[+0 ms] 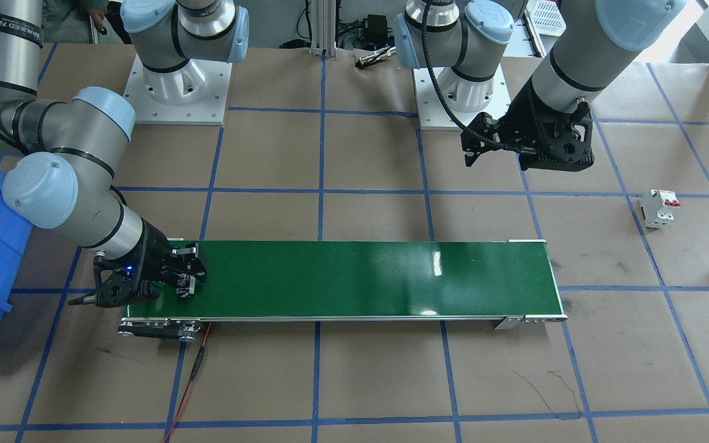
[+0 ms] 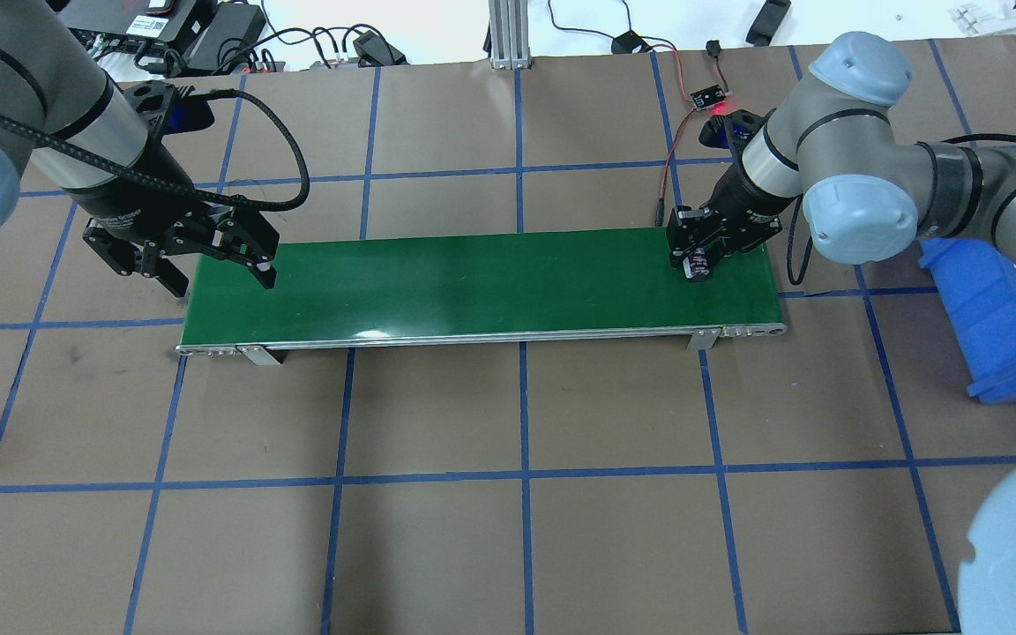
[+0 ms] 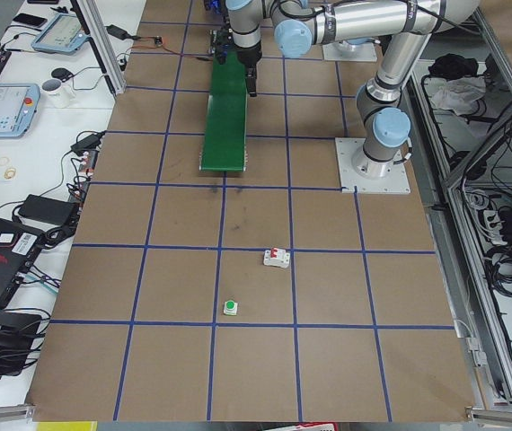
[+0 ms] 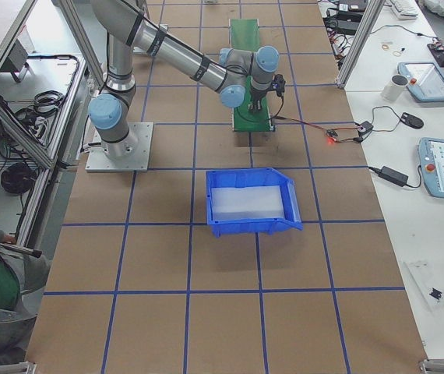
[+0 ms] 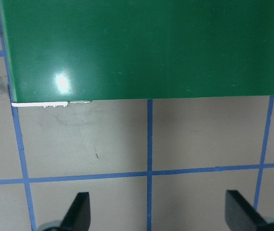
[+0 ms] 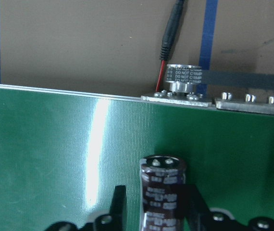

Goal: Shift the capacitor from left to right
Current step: 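Lift the capacitor with the right gripper and carry it over the blue bin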

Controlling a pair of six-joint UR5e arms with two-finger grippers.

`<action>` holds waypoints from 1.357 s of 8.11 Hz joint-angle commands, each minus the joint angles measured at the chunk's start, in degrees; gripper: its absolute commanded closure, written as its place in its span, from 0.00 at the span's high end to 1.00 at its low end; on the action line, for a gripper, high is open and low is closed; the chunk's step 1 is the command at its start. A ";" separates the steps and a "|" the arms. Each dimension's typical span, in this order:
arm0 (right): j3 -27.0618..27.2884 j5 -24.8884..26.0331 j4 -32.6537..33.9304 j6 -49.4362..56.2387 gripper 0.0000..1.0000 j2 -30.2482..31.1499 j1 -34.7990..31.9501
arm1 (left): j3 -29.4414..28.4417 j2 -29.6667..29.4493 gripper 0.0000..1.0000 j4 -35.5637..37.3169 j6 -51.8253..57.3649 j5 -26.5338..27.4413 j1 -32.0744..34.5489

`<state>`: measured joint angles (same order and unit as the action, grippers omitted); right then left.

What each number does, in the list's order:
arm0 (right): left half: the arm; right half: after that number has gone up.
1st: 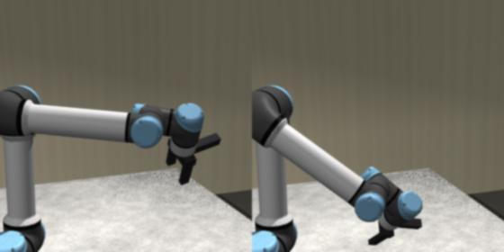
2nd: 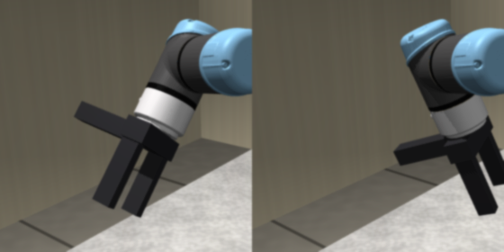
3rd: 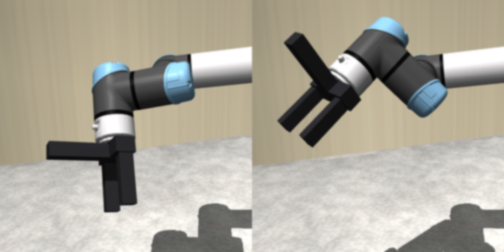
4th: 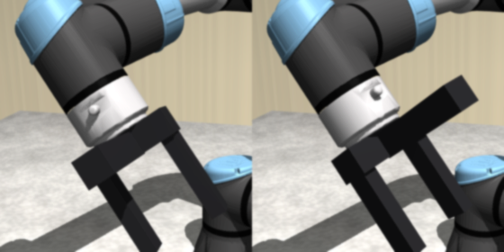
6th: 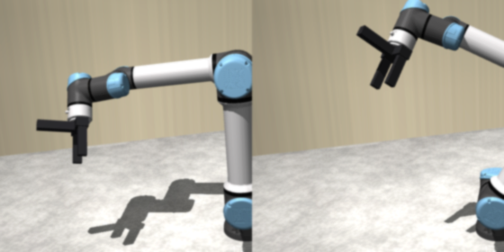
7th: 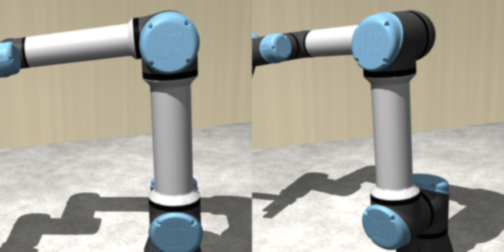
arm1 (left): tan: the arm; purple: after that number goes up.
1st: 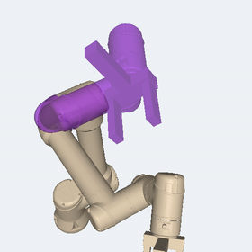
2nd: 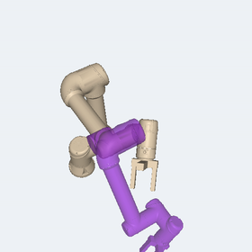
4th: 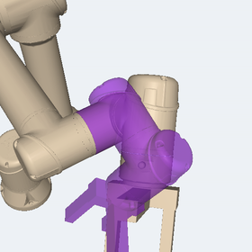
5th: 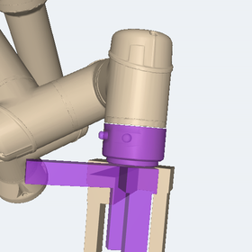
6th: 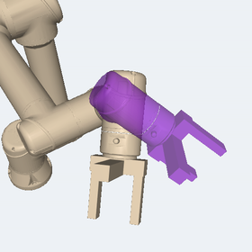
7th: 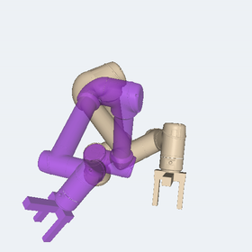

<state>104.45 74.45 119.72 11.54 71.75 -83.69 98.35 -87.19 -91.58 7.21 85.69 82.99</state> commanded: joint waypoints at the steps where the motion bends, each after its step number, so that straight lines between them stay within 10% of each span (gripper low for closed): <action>1: -0.04 1.31 -0.10 0.33 0.06 -0.11 0.20 | 0.00 0.00 1.00 0.00 0.00 0.00 -0.11; 8: -10.32 20.60 -13.02 3.92 0.00 8.57 6.51 | 0.00 0.00 1.00 0.00 -0.09 -0.09 -0.20; 11: -10.41 22.14 -13.64 19.60 0.00 10.26 20.53 | 0.00 -0.09 1.00 0.00 -0.09 -0.09 -0.11</action>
<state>94.29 95.56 106.46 20.92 81.30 -71.98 98.35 -87.25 -91.58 7.12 85.61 82.83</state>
